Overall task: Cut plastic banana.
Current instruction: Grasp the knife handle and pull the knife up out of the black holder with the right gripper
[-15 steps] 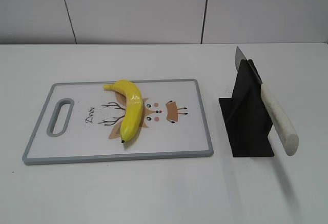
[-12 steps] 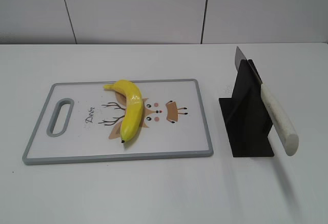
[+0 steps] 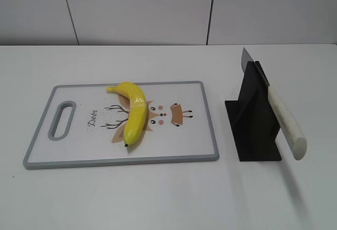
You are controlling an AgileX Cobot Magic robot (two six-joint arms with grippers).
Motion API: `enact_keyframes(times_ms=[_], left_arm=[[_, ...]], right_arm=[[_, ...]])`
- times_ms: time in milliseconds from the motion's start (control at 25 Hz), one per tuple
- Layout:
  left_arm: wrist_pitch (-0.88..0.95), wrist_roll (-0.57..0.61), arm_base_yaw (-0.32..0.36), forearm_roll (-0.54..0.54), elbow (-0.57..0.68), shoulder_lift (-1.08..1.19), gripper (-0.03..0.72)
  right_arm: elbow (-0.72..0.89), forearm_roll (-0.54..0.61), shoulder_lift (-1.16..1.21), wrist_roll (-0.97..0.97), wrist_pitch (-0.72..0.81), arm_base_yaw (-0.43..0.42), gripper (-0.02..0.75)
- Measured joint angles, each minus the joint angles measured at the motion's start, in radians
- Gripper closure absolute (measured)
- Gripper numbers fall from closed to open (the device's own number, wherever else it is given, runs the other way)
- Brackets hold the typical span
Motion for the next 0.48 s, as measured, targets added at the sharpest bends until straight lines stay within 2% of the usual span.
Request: enact_keyframes(times_ms=[480], left_arm=[[0.0,0.0,0.0,0.0,0.0,0.0,0.46]], right_arm=[[0.0,0.0,0.0,0.0,0.0,0.0,0.167]])
